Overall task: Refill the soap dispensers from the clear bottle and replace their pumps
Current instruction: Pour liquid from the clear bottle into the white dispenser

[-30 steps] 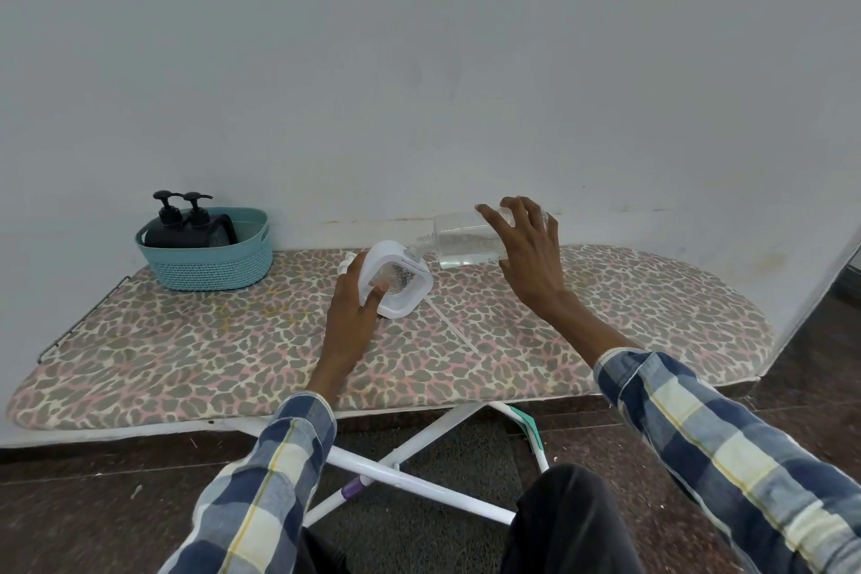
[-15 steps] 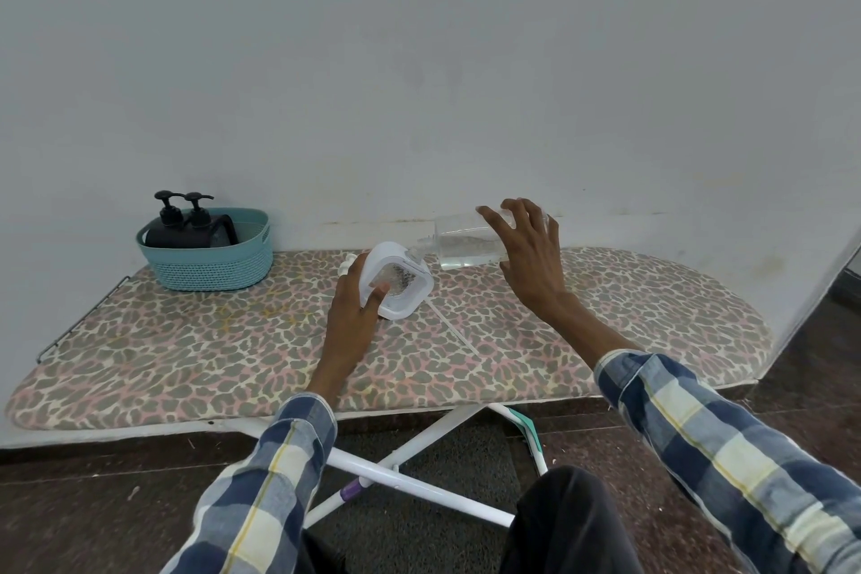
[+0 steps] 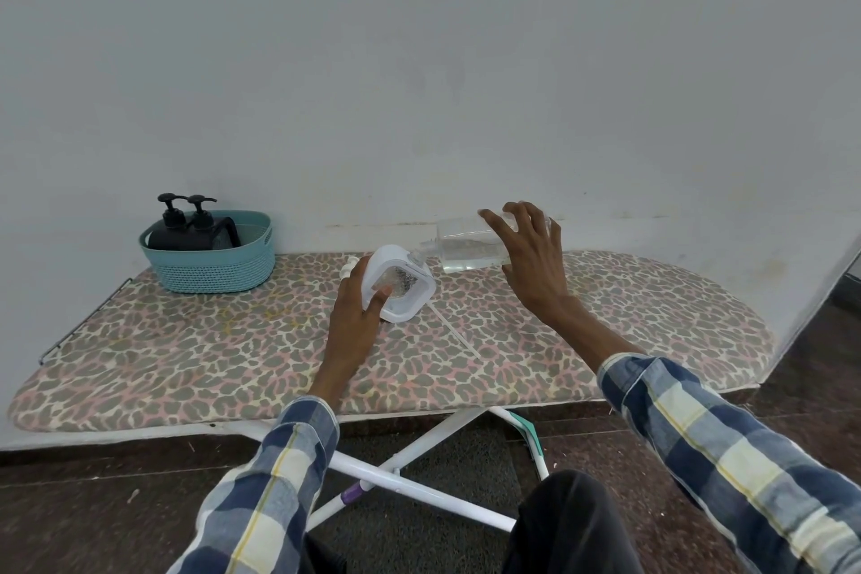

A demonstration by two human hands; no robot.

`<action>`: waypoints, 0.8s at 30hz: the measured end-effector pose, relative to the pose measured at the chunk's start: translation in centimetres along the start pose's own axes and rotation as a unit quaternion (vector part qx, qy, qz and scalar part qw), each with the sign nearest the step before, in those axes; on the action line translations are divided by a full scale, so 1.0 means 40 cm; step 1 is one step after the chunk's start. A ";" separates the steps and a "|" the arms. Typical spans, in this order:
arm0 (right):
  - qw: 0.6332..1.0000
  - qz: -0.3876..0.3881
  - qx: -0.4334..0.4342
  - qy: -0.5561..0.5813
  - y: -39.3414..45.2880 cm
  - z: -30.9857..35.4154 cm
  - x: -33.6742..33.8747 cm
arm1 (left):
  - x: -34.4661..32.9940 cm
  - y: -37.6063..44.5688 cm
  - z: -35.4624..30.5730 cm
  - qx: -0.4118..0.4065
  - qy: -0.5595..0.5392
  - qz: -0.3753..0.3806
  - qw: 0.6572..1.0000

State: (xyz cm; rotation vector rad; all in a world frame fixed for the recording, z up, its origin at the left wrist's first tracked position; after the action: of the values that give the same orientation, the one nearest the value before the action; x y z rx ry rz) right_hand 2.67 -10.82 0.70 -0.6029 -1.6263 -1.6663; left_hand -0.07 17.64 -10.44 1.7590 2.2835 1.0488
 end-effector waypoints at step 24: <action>1.000 -0.005 0.003 -0.014 0.006 0.001 0.001 | -0.001 0.000 0.000 0.009 -0.022 0.001 1.000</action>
State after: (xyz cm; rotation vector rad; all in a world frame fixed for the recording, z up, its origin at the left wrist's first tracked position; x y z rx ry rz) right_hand 2.82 -10.76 0.90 -0.6192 -1.6549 -1.6664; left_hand -0.07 17.61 -10.47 1.7727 2.2730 0.9819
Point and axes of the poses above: each hand's wrist, its own y-axis towards the middle knuckle, its own x-axis out of the back of the hand, z = x × y, the point moved 8 cm from there along y, towards the middle knuckle, and after that the axes turned 12 degrees about -x, right-handed, at the moved point
